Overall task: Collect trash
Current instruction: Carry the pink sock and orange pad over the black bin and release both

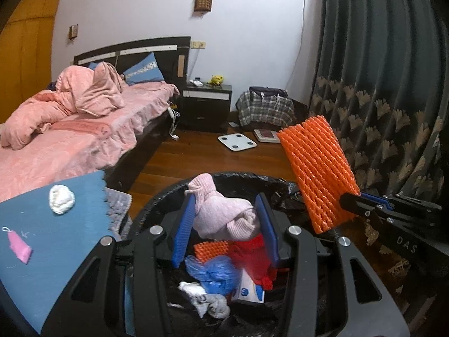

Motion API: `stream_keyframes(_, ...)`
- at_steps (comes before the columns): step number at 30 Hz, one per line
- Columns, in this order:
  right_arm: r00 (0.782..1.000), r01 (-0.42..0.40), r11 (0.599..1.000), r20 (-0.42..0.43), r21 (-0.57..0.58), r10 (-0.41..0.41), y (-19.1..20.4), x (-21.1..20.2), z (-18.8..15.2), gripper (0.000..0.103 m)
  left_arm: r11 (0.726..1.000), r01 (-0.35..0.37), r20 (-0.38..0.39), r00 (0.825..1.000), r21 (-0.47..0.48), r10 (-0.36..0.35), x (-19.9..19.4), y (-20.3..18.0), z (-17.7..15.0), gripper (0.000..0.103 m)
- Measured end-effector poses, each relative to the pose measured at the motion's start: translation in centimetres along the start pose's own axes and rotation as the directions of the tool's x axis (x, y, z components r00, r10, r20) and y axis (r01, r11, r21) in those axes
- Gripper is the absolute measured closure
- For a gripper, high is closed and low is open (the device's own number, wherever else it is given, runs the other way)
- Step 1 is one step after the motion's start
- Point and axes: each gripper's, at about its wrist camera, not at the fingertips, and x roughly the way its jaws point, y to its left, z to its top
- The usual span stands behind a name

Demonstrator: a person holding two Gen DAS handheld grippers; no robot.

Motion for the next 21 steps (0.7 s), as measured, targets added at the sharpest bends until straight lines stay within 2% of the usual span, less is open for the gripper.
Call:
stream_keyframes(14, 0.997, 0.037, 0.999, -0.067, 0.029, -0.035, -2.6, 2.5, -1.7, 0.091, 0.999, 0.034, -0.065, 0.997, 0.003, -0.034, 3.8, -1.1, -0.5, 0.058)
stream_keyframes(18, 0.995, 0.051, 0.998, -0.084, 0.029, -0.049, -2.7, 3.0, -2.2, 0.082, 0.999, 0.04, -0.059, 0.997, -0.011, -0.041, 3.7, -0.7, -0.6, 0.046)
stream_keyframes(20, 0.995, 0.058, 0.998, -0.083, 0.032, -0.055, -2.9, 3.0, -2.2, 0.068, 0.999, 0.043, -0.052, 0.998, -0.021, -0.044, 3.6, -0.4, -0.5, 0.04)
stream_keyframes(21, 0.995, 0.06, 0.998, -0.078, 0.033, -0.058, -2.9, 2.9, -2.3, 0.065, 0.999, 0.042, -0.048, 0.998, -0.025, -0.043, 3.4, -0.2, -0.4, 0.038)
